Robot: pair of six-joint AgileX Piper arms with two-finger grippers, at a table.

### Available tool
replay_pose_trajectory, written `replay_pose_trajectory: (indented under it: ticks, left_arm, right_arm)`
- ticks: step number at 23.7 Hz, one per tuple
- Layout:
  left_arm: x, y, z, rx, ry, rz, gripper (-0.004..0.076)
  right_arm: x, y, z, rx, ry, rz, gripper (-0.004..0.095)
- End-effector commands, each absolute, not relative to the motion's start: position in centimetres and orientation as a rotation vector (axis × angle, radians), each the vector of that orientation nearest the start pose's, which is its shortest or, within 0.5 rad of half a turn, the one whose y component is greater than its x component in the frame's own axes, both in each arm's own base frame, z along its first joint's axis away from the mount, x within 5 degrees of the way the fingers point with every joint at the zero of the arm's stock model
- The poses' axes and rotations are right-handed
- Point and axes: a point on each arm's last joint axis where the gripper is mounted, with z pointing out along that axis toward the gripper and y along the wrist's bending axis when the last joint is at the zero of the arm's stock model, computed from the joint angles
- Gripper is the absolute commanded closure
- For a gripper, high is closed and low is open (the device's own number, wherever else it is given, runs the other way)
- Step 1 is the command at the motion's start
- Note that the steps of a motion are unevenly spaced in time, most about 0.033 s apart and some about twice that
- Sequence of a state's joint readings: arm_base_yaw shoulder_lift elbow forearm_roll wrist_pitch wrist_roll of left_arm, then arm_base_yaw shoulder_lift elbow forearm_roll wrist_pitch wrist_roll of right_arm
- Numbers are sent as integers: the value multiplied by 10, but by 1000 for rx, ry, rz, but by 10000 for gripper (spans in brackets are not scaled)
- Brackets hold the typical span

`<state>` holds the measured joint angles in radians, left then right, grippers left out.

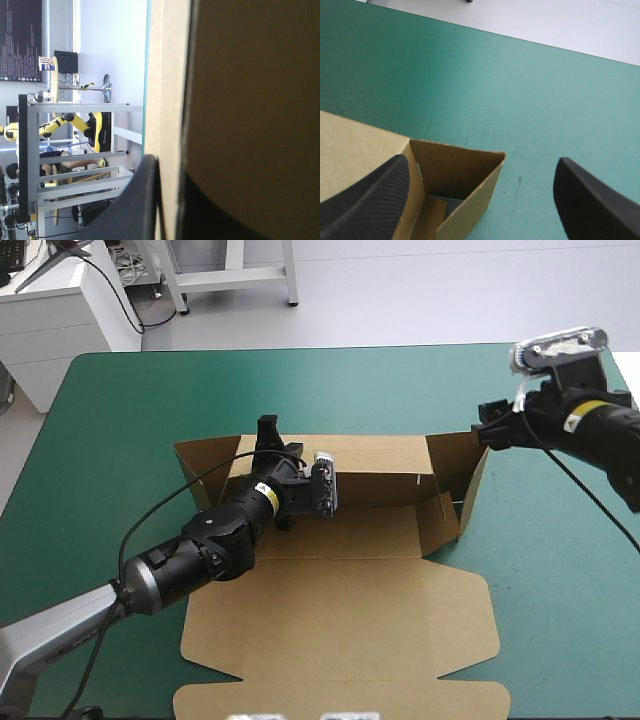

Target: Fold the box

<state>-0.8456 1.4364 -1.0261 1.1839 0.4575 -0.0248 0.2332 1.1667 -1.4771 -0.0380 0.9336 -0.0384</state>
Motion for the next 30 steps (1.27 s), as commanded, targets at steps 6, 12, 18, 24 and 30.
replay_pose_trajectory:
  ticks: [6, 12, 18, 24, 30]
  left_arm:
    - [234, -210, 313, 1520, 1429, 562, 732]
    - [235, -209, 313, 1516, 1444, 574, 732]
    - [235, -208, 313, 1500, 1460, 568, 732]
    - [236, -208, 314, 1481, 1462, 571, 732]
    - [236, -207, 314, 1480, 1468, 578, 732]
  right_arm:
    - [294, 64, 471, -243, 2078, 83, 179]
    - [355, 78, 444, -256, 2207, 75, 179]
    - [390, 73, 410, -213, 2359, 93, 179]
    - [386, 54, 384, -230, 2602, 92, 182]
    - [365, 51, 386, -251, 2621, 95, 197]
